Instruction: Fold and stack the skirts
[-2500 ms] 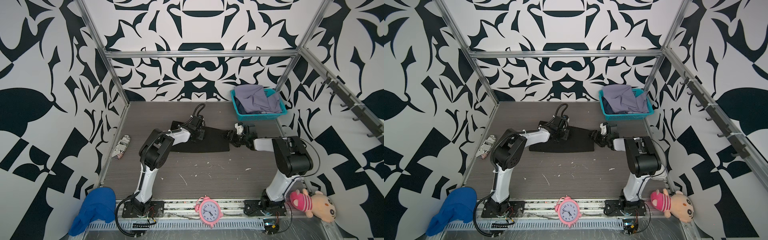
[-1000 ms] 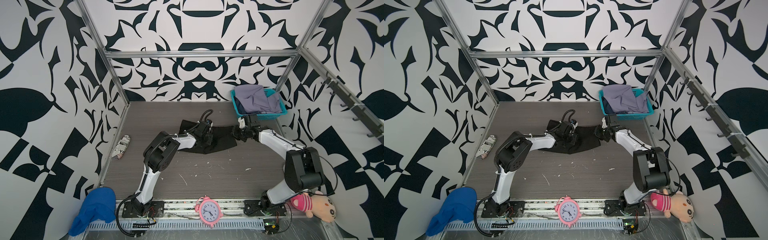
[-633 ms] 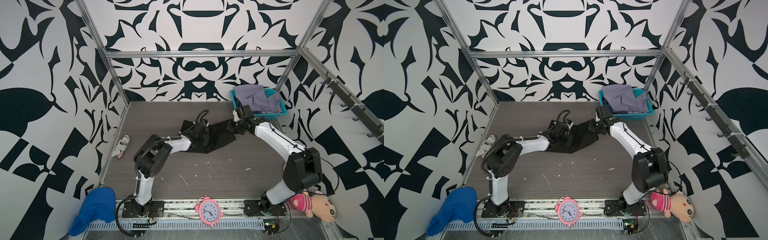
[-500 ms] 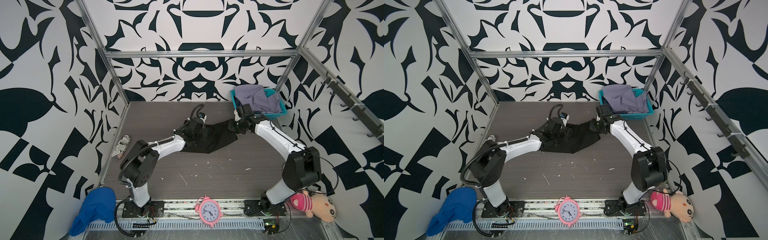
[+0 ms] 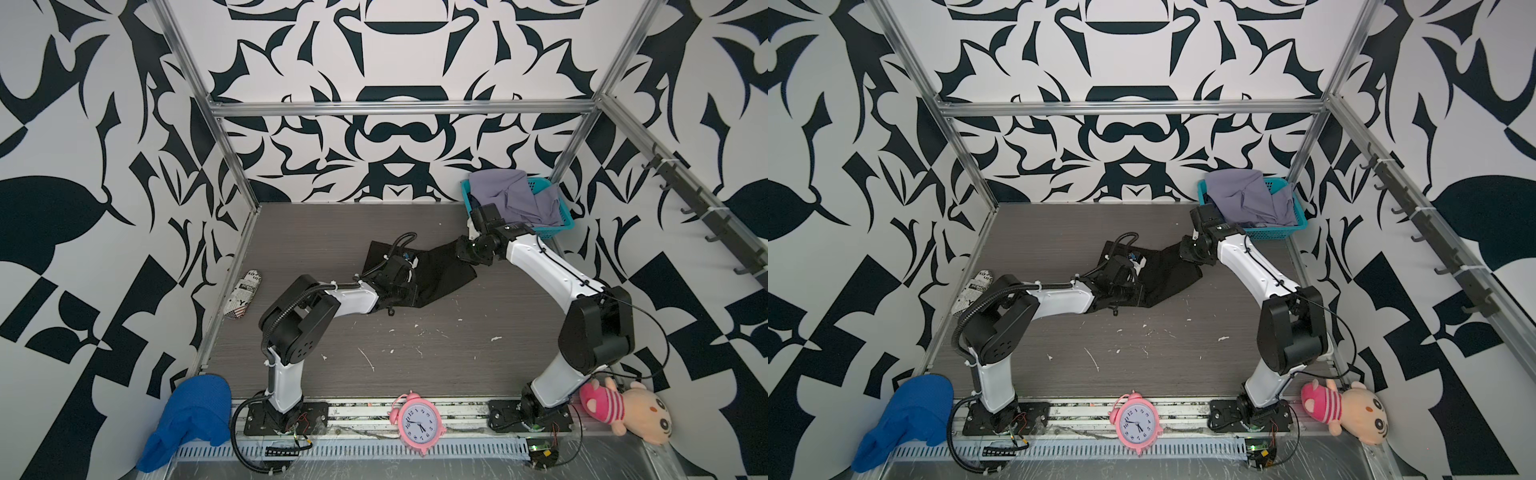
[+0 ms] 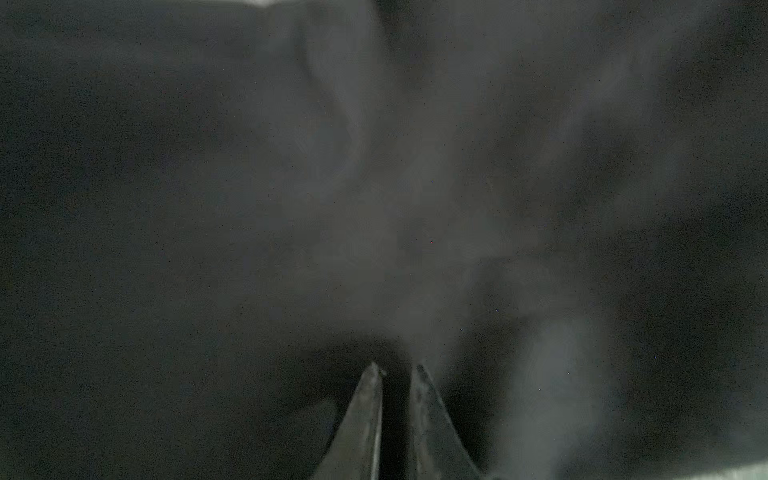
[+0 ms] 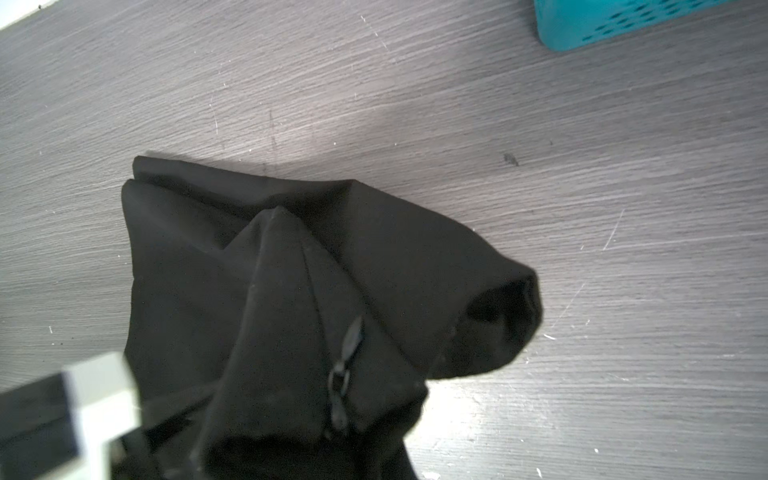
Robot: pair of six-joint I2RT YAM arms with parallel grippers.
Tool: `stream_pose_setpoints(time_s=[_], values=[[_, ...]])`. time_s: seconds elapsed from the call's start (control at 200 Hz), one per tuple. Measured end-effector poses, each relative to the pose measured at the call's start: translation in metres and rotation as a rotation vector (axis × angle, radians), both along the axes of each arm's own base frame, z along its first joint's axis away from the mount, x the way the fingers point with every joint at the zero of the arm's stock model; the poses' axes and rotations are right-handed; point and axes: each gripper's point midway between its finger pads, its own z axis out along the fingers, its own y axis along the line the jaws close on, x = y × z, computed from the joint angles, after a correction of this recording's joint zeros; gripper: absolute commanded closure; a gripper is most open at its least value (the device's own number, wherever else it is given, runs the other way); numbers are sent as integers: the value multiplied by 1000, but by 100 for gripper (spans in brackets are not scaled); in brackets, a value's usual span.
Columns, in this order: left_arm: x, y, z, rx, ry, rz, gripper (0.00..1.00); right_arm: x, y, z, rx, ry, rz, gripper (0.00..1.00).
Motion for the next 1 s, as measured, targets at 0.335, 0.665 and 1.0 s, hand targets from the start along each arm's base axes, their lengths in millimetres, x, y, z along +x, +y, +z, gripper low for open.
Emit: stream_pose_setpoints(time_s=[0.335,0.665,1.0], values=[[-15,-22,-8,-44,17,-52,83,6,5,-5,-5,17,7,100],[-16,-18,22,-79,-58,-59,80,10,9,6,1,-4,13,100],[-29,-47,-6,-125,-16,-156,83,9,8,5,-3,1,11,100]])
